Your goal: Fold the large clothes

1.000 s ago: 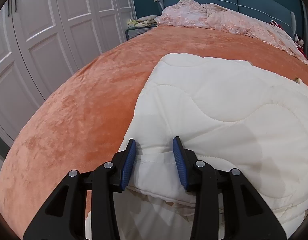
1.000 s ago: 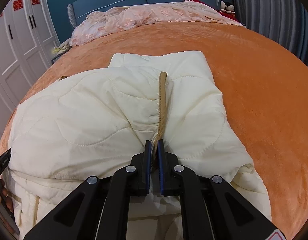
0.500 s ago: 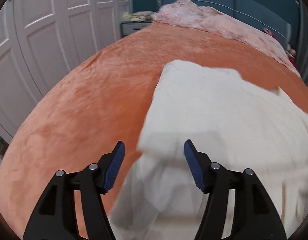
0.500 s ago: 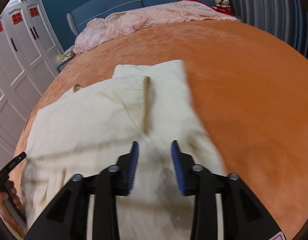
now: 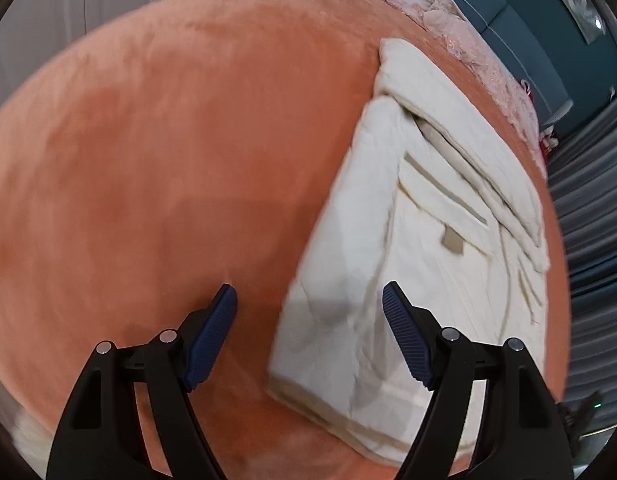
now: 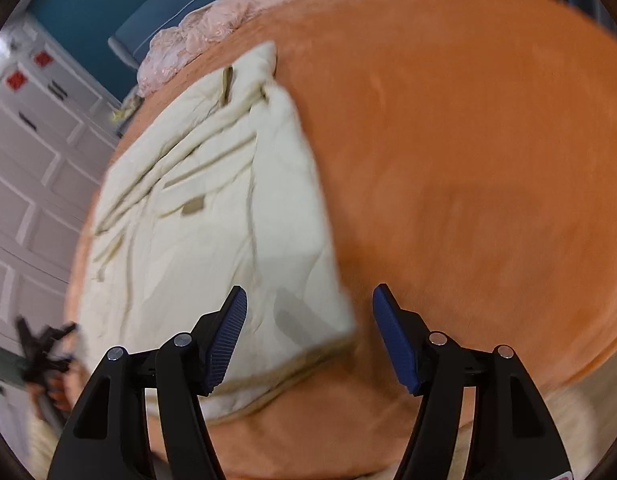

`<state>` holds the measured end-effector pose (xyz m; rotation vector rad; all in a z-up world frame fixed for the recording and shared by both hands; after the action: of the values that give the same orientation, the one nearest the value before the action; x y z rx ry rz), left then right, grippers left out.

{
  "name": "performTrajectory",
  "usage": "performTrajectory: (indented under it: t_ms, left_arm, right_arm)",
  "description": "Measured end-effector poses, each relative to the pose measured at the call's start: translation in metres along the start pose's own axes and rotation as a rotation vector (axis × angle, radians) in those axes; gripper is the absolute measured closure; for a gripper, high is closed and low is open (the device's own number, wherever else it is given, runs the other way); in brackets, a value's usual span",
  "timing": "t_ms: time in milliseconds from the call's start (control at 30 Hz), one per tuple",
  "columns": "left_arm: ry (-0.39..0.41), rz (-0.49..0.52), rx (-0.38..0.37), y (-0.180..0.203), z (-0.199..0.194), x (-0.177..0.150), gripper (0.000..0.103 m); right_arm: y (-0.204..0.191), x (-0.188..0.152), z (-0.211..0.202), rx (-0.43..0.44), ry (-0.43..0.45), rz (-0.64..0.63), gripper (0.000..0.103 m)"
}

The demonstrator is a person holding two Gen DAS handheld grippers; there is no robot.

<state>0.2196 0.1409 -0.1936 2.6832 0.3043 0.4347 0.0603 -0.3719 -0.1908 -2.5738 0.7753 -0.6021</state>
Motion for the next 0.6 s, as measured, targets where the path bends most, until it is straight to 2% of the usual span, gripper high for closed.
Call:
performTrajectory:
  t_ms: [33, 100, 167, 200, 233, 267, 300, 333, 433, 600]
  left_arm:
    - [0.009, 0.011, 0.001, 0.003, 0.000, -0.003, 0.031]
    - [0.014, 0.032, 0.011, 0.011, 0.001, -0.009, 0.040]
    - [0.014, 0.040, 0.027, 0.017, 0.001, -0.014, 0.057]
    - [0.013, 0.044, 0.028, 0.018, 0.001, -0.013, 0.063]
    - [0.009, 0.046, 0.021, 0.020, 0.000, -0.014, 0.074]
    - [0.010, 0.045, 0.042, 0.019, -0.002, -0.015, 0.090]
    - [0.014, 0.051, 0.054, 0.019, -0.005, -0.015, 0.090]
    - [0.022, 0.053, 0.057, 0.017, -0.009, -0.015, 0.093]
    - [0.052, 0.071, 0.033, 0.021, -0.030, -0.018, 0.096]
    - [0.090, 0.130, 0.020, 0.032, -0.066, -0.030, 0.097]
  right_arm:
    - [-0.001, -0.005, 0.004, 0.017, -0.007, 0.018, 0.039]
    - [-0.009, -0.010, 0.011, 0.049, -0.001, 0.041, 0.038]
    - [-0.017, -0.012, 0.014, 0.060, 0.003, 0.045, 0.040]
    - [-0.022, -0.012, 0.016, 0.076, 0.004, 0.048, 0.050]
    - [-0.025, -0.012, 0.016, 0.085, -0.002, 0.049, 0.067]
    - [-0.027, -0.012, 0.017, 0.080, -0.008, 0.048, 0.076]
    - [-0.027, -0.012, 0.016, 0.066, -0.006, 0.046, 0.091]
    - [-0.027, -0.012, 0.013, 0.056, 0.003, 0.042, 0.094]
    - [-0.031, -0.010, -0.006, 0.075, 0.039, 0.032, 0.098]
    - [-0.047, -0.022, -0.047, 0.062, 0.081, -0.070, 0.099]
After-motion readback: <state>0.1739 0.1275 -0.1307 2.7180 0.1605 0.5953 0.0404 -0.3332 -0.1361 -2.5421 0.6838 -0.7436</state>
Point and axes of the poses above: each gripper's, at about its wrist camera, not at the fingertips, and z roughly the way its jaws point, y to its right, x to its top, the point moved 10 cm from there along z, roughly the way its jaws point, and after that the axes turned 6 degrees about -y, right-handed, at the moved point
